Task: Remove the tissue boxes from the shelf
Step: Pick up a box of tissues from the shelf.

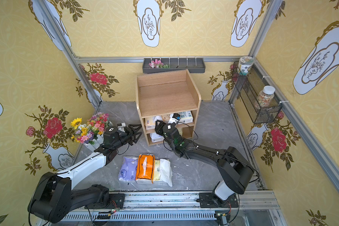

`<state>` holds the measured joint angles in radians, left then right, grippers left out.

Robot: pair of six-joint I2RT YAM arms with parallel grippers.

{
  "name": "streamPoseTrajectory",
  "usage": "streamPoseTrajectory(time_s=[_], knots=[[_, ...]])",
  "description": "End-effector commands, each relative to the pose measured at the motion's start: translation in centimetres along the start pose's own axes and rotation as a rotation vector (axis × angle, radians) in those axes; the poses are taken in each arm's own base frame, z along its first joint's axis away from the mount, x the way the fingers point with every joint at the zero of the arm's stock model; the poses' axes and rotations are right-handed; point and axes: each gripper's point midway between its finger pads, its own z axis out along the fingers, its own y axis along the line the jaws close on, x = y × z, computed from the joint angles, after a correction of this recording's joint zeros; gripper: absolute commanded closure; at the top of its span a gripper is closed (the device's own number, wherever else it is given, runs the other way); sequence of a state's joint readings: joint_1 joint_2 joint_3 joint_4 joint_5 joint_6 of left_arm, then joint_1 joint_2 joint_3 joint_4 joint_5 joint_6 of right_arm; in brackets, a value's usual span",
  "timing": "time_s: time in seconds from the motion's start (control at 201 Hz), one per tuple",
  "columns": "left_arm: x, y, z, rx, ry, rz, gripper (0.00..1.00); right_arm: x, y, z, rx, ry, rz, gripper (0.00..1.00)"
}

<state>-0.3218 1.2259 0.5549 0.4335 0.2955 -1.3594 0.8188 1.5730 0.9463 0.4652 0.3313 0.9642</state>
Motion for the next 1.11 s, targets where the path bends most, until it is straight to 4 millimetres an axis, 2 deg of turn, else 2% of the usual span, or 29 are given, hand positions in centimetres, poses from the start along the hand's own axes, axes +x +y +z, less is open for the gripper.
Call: streamPoseTrajectory(time_s=[0.0,0.134,0.254,0.413,0.638,0.767,0.941,1.101], knots=[[1.1,-0.4,0.0,0.023,0.056,0.02,0.37,-0.1,0.1,0.4,0.005,-0.009,-0.008,0.5],[1.1,-0.4,0.0,0.024,0.056,0.02,0.37,0.3,-0.5,0.7,0.031,0.0,-0.006,0.55],[1.0,-0.4,0.0,0.023,0.054,0.02,0.37,0.6,-0.8,0.9,0.04,0.007,0.002,0.66],[1.0,-0.5,0.1,0.027,0.055,0.019,0.37,0.6,-0.2,0.7,0.015,0.017,0.019,0.8],[0.8,-1.1,-0.2,0.045,0.041,0.013,0.36,-0.1,1.0,-0.4,-0.005,0.016,0.046,0.87],[0.2,-1.4,-1.0,0.056,0.005,0.005,0.29,-0.7,1.5,-1.4,-0.008,0.02,0.049,0.91],[-0.3,-1.4,-2.4,0.036,-0.041,-0.006,0.15,-1.0,1.1,-3.1,0.001,0.035,0.056,0.95],[-0.2,-1.5,-4.1,0.022,-0.08,-0.017,0.07,-1.3,0.8,-5.0,-0.001,0.047,0.066,0.97]])
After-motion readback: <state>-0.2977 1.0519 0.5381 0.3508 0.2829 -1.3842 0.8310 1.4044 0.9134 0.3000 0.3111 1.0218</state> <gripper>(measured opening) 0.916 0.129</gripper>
